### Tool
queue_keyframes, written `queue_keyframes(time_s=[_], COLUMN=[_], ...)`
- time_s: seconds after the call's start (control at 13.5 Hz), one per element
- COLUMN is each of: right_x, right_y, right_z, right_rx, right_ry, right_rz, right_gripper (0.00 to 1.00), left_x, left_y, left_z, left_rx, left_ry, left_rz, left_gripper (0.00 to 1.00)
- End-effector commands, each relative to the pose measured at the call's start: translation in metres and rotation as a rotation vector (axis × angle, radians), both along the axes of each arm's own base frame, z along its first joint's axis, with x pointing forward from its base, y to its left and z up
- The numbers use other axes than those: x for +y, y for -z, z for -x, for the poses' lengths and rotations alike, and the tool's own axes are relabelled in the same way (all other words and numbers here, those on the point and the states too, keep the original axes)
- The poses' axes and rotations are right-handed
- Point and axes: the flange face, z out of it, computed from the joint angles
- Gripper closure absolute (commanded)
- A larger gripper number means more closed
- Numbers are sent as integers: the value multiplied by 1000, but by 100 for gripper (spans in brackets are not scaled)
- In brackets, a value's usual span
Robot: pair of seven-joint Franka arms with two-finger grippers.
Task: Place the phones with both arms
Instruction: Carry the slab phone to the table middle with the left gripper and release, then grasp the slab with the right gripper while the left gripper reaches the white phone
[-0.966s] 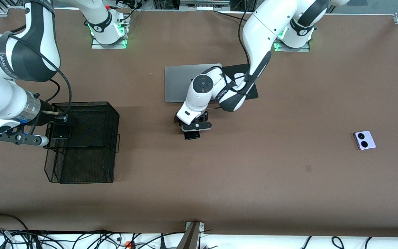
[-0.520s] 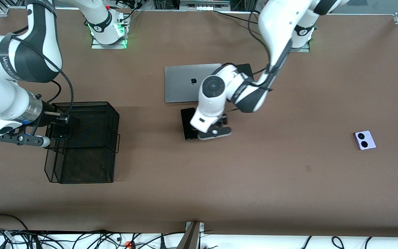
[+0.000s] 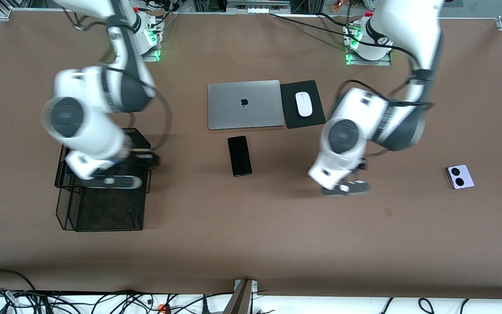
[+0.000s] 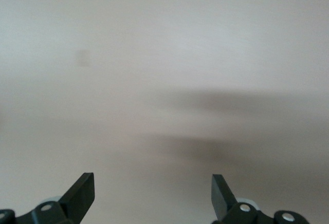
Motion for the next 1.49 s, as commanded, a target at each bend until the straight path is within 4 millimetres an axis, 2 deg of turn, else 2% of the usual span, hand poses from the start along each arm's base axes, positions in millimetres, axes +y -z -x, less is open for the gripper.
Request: queue_keyframes(time_s=[0.0,0.22,0.3,0.37,0.52,0.67,0.82,0.97,1.04,1.19,1.26,1.41], right_x=[87,169,187,199,210,219,230,228,231,223,219,221], right_y=[32,69,74,78,85,107,134,156,166,183,191,202], right_z=[25,65,75,83,93,99,108,109,116,119,122,132], right_rx=[-38,-53,-64,-60,-55,-64,-63,-70,-68,-74,-76,-76], right_ry=[-2,-56,-84,-100,-126,-174,-237,-237,-247,-243,-246,-274], right_rz=[-35,-67,-79,-81,-75,-61,-52,-44,-50,-47,-44,-53], right_gripper=[0,0,0,0,0,0,0,0,0,0,0,0], left_x=[83,184,217,253,310,376,432,471,471,476,492,489], left_y=[-8,1,1,3,4,20,58,94,111,131,142,156], left_z=[-14,-26,-28,-27,-25,-31,-28,-16,-8,4,17,26], left_rx=[35,68,77,86,73,-26,-64,-106,-116,-122,-117,-107], left_ry=[-29,-111,-113,-140,-197,-265,-193,-178,-172,-140,-126,-107], left_rz=[4,15,26,43,52,60,95,131,157,174,181,190], left_gripper=[0,0,0,0,0,0,0,0,0,0,0,0])
